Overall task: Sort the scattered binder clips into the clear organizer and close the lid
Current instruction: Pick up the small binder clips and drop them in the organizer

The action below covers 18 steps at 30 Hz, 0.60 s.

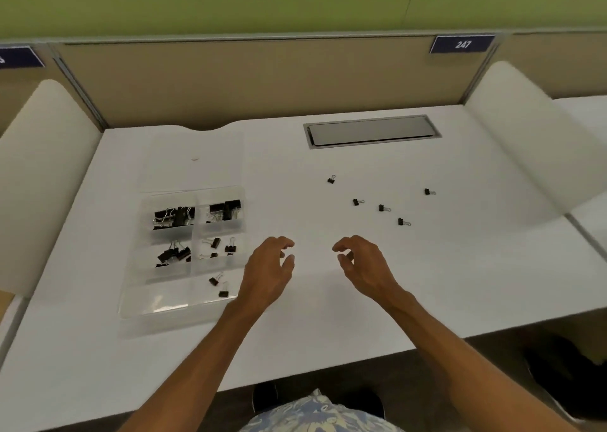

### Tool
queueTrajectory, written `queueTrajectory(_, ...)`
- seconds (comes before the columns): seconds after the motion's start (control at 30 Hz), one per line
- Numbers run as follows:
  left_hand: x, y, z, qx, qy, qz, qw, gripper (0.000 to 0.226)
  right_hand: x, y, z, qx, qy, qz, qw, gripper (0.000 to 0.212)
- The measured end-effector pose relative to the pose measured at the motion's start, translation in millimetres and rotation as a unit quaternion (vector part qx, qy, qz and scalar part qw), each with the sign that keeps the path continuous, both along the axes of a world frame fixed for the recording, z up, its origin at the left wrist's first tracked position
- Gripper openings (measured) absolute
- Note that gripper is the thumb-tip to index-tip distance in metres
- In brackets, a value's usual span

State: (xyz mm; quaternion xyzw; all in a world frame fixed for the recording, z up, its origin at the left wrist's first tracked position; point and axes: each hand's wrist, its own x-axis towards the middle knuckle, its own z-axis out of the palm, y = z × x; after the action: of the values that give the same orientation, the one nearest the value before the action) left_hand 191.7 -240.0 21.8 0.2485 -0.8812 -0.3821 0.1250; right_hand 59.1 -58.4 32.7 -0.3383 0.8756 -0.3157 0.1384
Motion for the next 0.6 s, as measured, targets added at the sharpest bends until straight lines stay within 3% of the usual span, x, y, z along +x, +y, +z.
queueTrajectory(0.33, -67.5, 131.9, 6.8, 0.012, -0.001, -0.011, 1.0, 0.023, -67.5, 138.5, 5.7, -0.002, 0.013, -0.029, 0.999, 0.017)
queueTrajectory(0.6, -93.7, 190.1, 12.0, 0.0, -0.005, 0.0, 1.0, 0.022, -102.6, 194.1, 11.6, -0.014, 0.015, -0.03, 0.999, 0.016)
